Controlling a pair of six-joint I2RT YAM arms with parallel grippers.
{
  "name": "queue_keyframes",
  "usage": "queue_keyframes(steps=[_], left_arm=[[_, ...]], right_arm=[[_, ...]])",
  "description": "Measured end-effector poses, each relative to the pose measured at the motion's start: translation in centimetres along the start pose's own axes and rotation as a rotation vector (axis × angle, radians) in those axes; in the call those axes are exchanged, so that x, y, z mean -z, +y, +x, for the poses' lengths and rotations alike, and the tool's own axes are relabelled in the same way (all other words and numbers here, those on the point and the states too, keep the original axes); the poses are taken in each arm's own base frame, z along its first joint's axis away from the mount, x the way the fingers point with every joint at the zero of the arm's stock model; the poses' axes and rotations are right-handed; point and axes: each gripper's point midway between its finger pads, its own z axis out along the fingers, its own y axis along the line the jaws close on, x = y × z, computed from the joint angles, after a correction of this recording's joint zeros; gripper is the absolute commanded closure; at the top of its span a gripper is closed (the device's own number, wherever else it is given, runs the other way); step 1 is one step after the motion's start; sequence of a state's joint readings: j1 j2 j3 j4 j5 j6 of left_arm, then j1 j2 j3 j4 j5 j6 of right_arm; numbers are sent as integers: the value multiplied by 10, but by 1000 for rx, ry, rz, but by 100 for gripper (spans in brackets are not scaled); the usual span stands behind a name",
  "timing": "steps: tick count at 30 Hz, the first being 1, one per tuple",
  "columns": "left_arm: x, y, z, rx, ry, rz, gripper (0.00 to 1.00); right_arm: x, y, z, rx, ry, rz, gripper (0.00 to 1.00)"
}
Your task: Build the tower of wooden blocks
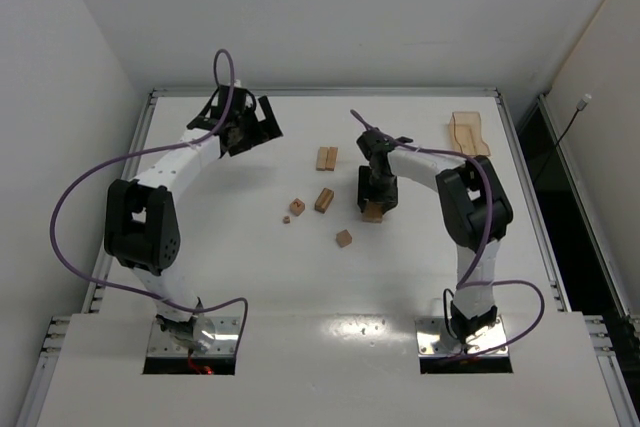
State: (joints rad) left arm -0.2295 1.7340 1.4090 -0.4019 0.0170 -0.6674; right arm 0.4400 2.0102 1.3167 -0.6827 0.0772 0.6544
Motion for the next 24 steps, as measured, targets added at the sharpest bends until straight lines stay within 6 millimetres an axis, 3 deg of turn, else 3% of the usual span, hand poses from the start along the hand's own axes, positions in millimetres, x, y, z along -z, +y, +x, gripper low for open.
queue_keyframes(steps=[3, 6, 10, 14, 18, 24], left_arm=[[1, 13, 14, -2, 8, -35, 1], [7, 29, 23, -6, -3, -90, 1], [16, 35, 10, -3, -61, -126, 1], [18, 44, 1, 0, -88, -166, 1], [17, 50, -8, 6, -102, -197, 1], [17, 52, -13, 3, -113, -210, 1]], right_arm=[[14, 4, -7, 2, -38, -26, 100], [41, 13, -22, 1, -115, -79, 100], [78, 35, -57, -1, -228, -165, 100], [101, 60, -91, 4, -312, -234, 100], [96, 94, -111, 23, -333, -276, 100], [53, 127, -125, 47, -303, -253, 100]])
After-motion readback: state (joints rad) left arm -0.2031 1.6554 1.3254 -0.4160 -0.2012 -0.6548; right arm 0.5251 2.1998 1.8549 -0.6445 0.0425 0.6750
